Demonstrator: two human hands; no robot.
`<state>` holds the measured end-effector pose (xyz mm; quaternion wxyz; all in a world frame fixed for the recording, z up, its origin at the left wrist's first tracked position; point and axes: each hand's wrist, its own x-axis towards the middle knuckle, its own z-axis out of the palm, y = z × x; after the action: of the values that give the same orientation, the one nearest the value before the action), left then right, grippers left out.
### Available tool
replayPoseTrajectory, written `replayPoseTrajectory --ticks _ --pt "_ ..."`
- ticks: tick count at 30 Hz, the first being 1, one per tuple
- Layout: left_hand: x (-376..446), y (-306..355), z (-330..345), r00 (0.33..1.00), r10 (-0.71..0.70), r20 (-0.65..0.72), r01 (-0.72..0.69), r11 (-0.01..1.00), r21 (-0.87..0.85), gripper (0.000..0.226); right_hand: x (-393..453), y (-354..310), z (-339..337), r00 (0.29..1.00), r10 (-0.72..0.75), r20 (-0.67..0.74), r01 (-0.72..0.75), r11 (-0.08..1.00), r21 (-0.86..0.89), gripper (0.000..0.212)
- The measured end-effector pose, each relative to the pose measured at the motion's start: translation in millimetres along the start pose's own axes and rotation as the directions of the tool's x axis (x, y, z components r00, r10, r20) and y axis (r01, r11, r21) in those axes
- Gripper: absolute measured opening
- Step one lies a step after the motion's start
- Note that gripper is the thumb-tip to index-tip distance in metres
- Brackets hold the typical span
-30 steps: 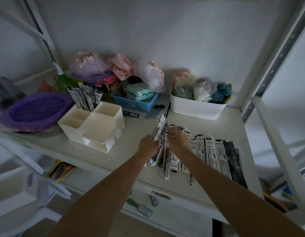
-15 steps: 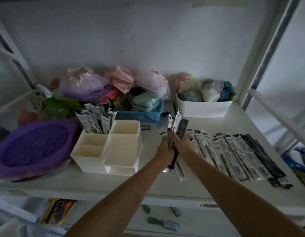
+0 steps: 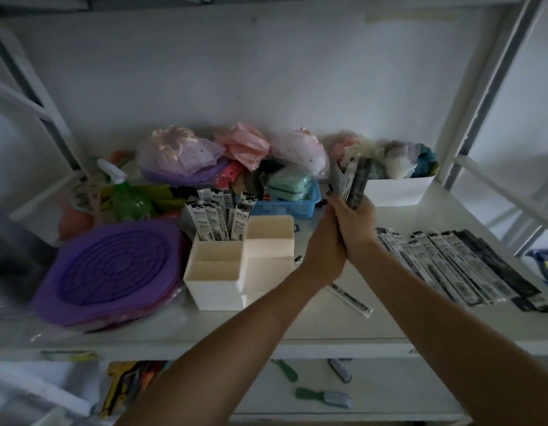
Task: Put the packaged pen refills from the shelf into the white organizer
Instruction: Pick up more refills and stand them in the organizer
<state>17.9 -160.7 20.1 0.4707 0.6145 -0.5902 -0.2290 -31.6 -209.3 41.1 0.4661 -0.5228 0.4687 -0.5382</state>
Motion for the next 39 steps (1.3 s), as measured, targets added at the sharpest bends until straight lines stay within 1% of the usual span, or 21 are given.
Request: replayPoseTrajectory --ticks 1,3,6,7,8,9,10,12,13,14,16,18,20,22,25,27,29,31,32,35,39 --pt "2.3 4.1 -8.3 0.998 0.058 -0.018 -0.057 0.997 0.042 0.052 0.8 -13.4 5.1 0.999 -0.042 -0.023 0.043 0.999 0.03 0.006" --pt "9.3 3.6 -32.5 0.977 0.205 -0.054 -0.2 0.976 0.088 0.06 1.0 -39.8 24.0 0.992 -0.098 -0.075 0.108 0.983 0.146 0.016" --pt "2.1 -7.2 -68.4 0.935 0.35 -0.053 -0.338 0.928 0.158 0.061 -6.0 -69.7 59.2 0.98 -0.165 -0.114 0.194 0.924 0.33 0.014" --pt "-5.5 -12.8 -82.0 0.918 0.395 -0.044 -0.386 0.913 0.133 0.059 -11.0 -74.4 73.9 0.976 -0.184 -0.114 0.214 0.899 0.382 0.021" --pt "-12.1 -22.6 -96.7 0.897 0.435 -0.075 -0.428 0.899 0.098 0.056 -16.1 -76.5 88.7 0.973 -0.209 -0.102 0.232 0.879 0.417 0.029" --pt "-17.3 -34.3 -113.4 0.886 0.445 -0.129 -0.443 0.895 0.044 0.05 -22.2 -76.7 104.0 0.97 -0.226 -0.089 0.242 0.867 0.435 0.037" --pt "-21.8 -44.9 -132.3 0.876 0.429 -0.22 -0.439 0.898 0.001 0.043 -28.0 -73.4 119.2 0.968 -0.241 -0.073 0.248 0.863 0.44 0.043" --pt "-25.0 -62.8 -169.4 0.844 0.346 -0.409 -0.406 0.912 -0.067 0.033 -38.9 -61.5 146.5 0.963 -0.265 -0.038 0.255 0.863 0.436 0.049" --pt "-21.4 -69.4 -185.8 0.84 0.3 -0.452 -0.377 0.922 -0.09 0.032 -44.2 -52.8 159.9 0.963 -0.27 -0.019 0.251 0.868 0.428 0.05" --pt "-16.5 -73.5 -199.0 0.856 0.255 -0.45 -0.341 0.932 -0.12 0.031 -49.5 -44.2 171.7 0.964 -0.265 0.008 0.238 0.877 0.419 0.048" --pt "-7.8 -74.6 -216.4 0.923 0.175 -0.341 -0.248 0.951 -0.183 0.037 -57.6 -26.1 189.7 0.968 -0.248 0.041 0.216 0.903 0.372 0.043" --pt "-4.4 -77.5 -225.1 0.963 0.173 -0.207 -0.211 0.961 -0.178 0.046 -63.2 -14.1 203.0 0.969 -0.239 0.06 0.206 0.918 0.339 0.04" --pt "-3.8 -80.8 -226.9 0.972 0.193 -0.136 -0.215 0.96 -0.179 0.047 -65.4 -12.6 209.1 0.964 -0.253 0.083 0.213 0.919 0.332 0.034" --pt "-0.3 -80.8 -226.4 0.971 0.203 -0.127 -0.226 0.953 -0.204 0.046 -65.5 -20.4 211.6 0.957 -0.271 0.099 0.227 0.918 0.324 0.028" --pt "3.9 -68.5 -226.2 0.957 0.227 -0.181 -0.266 0.936 -0.232 0.048 -61.2 -37.9 211.8 0.937 -0.323 0.134 0.26 0.899 0.352 0.033" --pt "6.3 -58.4 -227.4 0.939 0.272 -0.21 -0.314 0.928 -0.202 0.046 -57.7 -40.6 210.8 0.923 -0.366 0.121 0.305 0.884 0.354 0.035" --pt "10.7 -58.0 -227.8 0.93 0.305 -0.204 -0.339 0.927 -0.161 0.044 -59.2 -28.1 210.1 0.928 -0.353 0.122 0.316 0.916 0.247 0.029" --pt "8.6 -62.3 -225.4 0.942 0.28 -0.182 -0.308 0.94 -0.147 0.041 -65.6 -4.9 208.7 0.941 -0.297 0.163 0.276 0.951 0.14 0.017" --pt "6.1 -66.7 -223.2 0.948 0.274 -0.162 -0.295 0.947 -0.129 0.041 -68.6 5.8 207.2 0.945 -0.276 0.175 0.26 0.96 0.106 0.016" --pt "2.9 -78.1 -218.2 0.949 0.294 -0.119 -0.301 0.952 -0.048 0.037 -69.0 21.7 207.4 0.943 -0.284 0.176 0.294 0.955 -0.032 0.022" --pt "8.1 -82.2 -214.0 0.961 0.26 -0.089 -0.263 0.965 -0.018 0.037 -67.8 29.2 210.3 0.916 -0.262 0.304 0.338 0.912 -0.231 0.019"
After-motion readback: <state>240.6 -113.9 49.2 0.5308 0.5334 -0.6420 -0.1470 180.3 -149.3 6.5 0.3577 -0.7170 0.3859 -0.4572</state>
